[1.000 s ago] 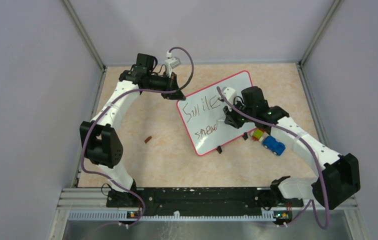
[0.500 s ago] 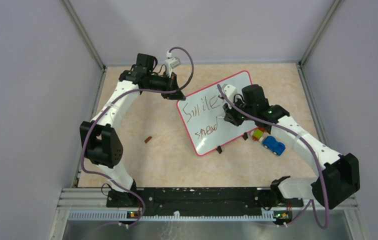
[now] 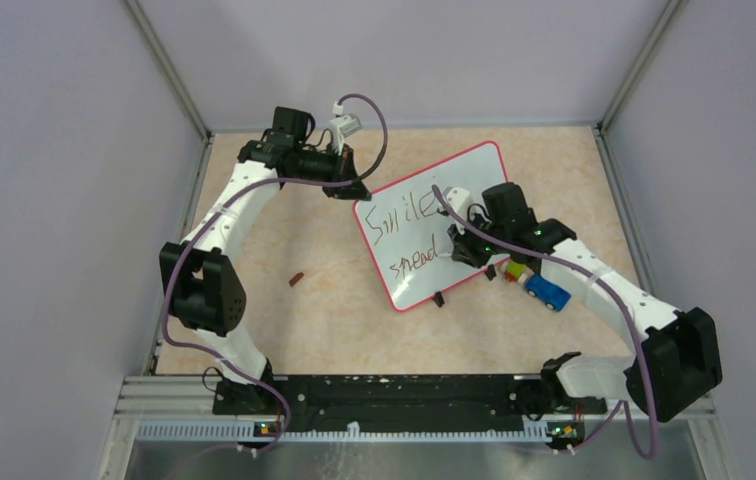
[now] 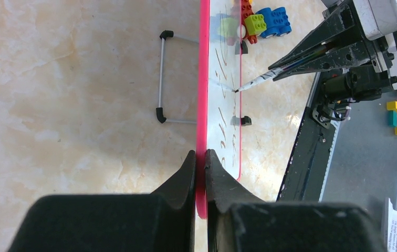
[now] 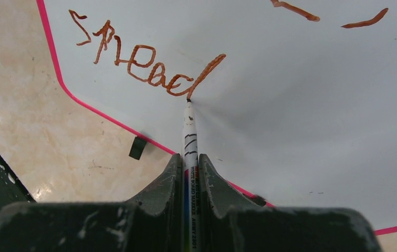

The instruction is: Write a sentence on the whiteboard

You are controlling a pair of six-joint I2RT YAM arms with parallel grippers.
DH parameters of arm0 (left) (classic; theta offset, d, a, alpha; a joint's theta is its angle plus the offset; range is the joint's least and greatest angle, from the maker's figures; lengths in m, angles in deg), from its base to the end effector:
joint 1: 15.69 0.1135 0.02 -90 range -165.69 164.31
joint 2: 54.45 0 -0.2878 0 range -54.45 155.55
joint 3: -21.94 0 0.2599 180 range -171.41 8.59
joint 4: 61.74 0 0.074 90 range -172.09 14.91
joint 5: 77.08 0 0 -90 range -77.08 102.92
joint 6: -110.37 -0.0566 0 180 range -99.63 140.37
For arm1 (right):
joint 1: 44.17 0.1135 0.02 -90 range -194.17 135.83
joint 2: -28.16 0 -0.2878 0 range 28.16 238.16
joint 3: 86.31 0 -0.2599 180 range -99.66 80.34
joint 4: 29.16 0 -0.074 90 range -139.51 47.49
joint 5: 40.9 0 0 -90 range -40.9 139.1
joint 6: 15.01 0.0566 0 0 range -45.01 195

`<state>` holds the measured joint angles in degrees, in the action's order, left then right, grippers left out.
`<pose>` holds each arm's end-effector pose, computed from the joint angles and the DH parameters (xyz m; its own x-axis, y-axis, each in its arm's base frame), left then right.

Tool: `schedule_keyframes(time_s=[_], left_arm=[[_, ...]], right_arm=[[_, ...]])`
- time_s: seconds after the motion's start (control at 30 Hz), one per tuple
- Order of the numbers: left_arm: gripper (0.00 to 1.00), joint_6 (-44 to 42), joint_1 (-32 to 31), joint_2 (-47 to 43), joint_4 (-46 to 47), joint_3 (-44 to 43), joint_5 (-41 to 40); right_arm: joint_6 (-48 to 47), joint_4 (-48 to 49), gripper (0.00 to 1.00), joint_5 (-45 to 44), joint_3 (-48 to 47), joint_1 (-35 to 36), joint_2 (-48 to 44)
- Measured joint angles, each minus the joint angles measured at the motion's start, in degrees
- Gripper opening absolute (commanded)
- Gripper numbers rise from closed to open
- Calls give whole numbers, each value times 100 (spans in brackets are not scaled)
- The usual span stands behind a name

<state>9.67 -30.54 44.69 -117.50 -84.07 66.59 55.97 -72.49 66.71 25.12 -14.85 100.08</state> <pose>0.3696 -0.1452 0.3477 -0.5924 0.2709 -0.7588 0.7875 0.3934 -0.4744 0.2339 0.1510 0.2788 -0.3886 -0.5745 -0.7203 -0.8191 0.5735 -0.0155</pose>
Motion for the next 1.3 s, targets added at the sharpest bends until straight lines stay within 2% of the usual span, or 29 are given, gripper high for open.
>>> schedule_keyframes(time_s=[0.57,0.9,1.3], left_arm=[[0,2,0,0,-2,0,31],[0,2,0,0,-2,0,42],[0,2,0,0,-2,0,42]], right_arm=[[-149,-350,0,-122,-28,-11,-105],[-240,-420,0,-55,-190,-579,-243],[-240,-264,0,76,-295,-584,-81]])
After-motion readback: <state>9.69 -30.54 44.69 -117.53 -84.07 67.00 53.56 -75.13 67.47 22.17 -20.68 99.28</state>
